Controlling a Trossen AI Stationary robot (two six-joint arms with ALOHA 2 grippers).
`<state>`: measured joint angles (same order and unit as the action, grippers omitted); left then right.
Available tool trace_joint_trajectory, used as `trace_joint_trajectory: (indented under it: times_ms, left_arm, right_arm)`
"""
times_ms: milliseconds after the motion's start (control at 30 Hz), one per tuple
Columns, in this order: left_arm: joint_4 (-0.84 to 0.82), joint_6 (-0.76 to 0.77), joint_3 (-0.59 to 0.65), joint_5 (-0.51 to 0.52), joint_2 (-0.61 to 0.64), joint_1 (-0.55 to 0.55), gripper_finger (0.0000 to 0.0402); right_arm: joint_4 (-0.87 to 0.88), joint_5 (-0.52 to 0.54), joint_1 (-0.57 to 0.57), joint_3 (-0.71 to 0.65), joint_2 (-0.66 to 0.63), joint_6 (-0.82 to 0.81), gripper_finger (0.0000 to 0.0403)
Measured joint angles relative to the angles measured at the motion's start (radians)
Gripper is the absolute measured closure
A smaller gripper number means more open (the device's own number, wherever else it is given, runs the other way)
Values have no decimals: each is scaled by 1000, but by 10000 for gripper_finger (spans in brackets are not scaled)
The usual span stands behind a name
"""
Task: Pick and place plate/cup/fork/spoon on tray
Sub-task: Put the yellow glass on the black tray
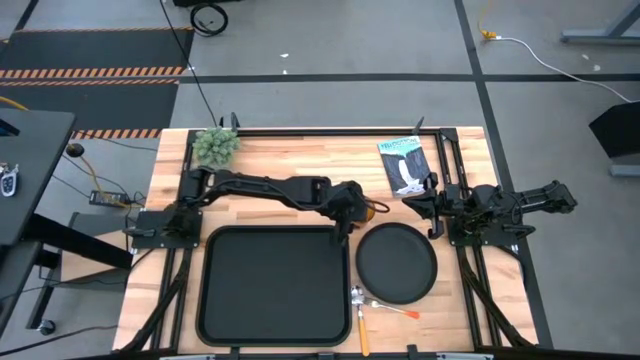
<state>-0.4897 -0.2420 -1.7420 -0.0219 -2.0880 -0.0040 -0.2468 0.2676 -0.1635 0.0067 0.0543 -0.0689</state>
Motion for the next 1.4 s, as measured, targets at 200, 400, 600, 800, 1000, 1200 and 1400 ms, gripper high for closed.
trace_joint_trajectory:
  times_ms: [200, 400, 600, 800, 1000, 1200, 1400]
  left_arm:
    - [-6, -15, 0, 12, -2, -1, 233]
    - [-39, -32, 0, 16, -10, 3, 233]
    - [-53, -85, -1, 80, -21, -2, 233]
    - [-66, -85, 0, 81, -25, -2, 256]
    - [-69, -84, 0, 81, -25, -2, 296]
    - [-68, -82, 0, 81, -25, -2, 330]
    - [-68, -56, 0, 58, -25, 0, 357]
  right_arm:
    - [-7, 0, 0, 0, 2, 0, 386]
    - [-7, 0, 0, 0, 2, 0, 386]
    - [-7, 0, 0, 0, 2, 0, 386]
    - [-7, 0, 0, 0, 2, 0, 386]
    - [-7, 0, 0, 0, 2, 0, 386]
    - [-7, 0, 0, 0, 2, 0, 386]
    - [-7, 0, 0, 0, 2, 0, 386]
